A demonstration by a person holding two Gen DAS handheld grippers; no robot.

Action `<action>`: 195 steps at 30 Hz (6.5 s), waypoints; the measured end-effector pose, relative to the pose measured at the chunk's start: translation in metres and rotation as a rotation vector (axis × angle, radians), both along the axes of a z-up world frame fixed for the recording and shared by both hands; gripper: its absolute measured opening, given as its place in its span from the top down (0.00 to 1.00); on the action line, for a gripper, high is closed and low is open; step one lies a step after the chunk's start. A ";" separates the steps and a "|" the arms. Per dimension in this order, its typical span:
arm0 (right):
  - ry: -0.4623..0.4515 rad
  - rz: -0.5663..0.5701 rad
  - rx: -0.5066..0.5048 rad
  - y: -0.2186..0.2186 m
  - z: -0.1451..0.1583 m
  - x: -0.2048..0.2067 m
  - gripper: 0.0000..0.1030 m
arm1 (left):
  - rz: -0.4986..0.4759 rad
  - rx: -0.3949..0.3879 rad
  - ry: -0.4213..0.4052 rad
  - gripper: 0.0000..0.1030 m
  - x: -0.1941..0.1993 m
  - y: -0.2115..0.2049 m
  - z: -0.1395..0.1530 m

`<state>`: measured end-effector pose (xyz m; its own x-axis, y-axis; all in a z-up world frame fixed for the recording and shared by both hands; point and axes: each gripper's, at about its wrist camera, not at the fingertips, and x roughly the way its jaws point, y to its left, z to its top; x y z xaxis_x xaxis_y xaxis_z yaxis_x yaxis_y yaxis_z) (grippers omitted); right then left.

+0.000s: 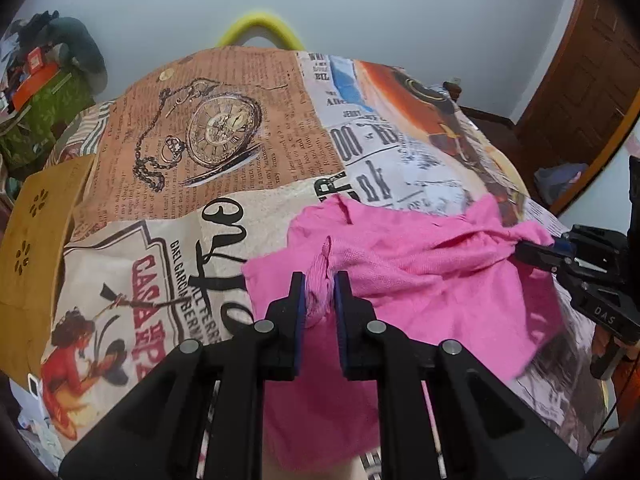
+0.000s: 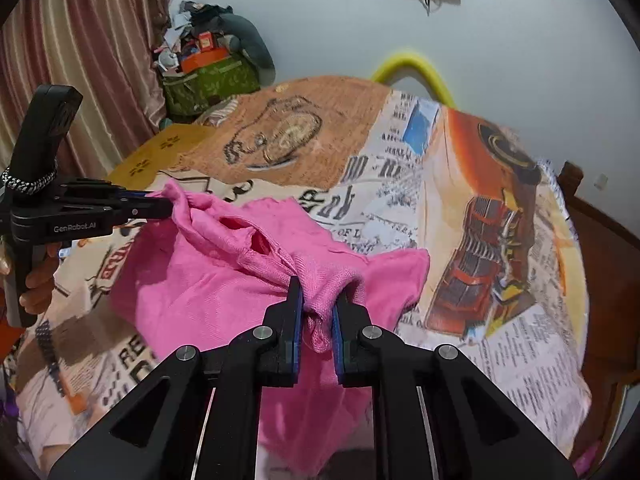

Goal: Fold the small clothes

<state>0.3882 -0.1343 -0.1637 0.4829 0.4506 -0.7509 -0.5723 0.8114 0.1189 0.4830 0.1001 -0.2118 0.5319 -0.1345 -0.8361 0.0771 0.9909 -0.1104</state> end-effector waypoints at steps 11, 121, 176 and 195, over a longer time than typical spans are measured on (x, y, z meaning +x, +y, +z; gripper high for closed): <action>0.022 -0.122 0.069 -0.027 0.004 0.013 0.48 | 0.089 -0.004 -0.029 0.46 0.003 0.019 0.008; 0.178 0.050 0.205 0.127 -0.002 -0.123 0.91 | 0.251 -0.160 0.056 0.87 -0.196 0.161 0.003; 0.127 0.072 -0.034 0.138 -0.064 -0.057 0.95 | 0.250 -0.097 0.165 0.65 -0.122 0.170 -0.077; 0.149 0.193 0.073 0.146 -0.004 -0.119 0.54 | 0.236 -0.058 0.077 0.50 -0.212 0.178 -0.025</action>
<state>0.2696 0.0117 -0.1680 0.2690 0.5794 -0.7693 -0.6871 0.6752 0.2683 0.2710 0.2782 -0.2367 0.4896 -0.0625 -0.8697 -0.1667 0.9723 -0.1637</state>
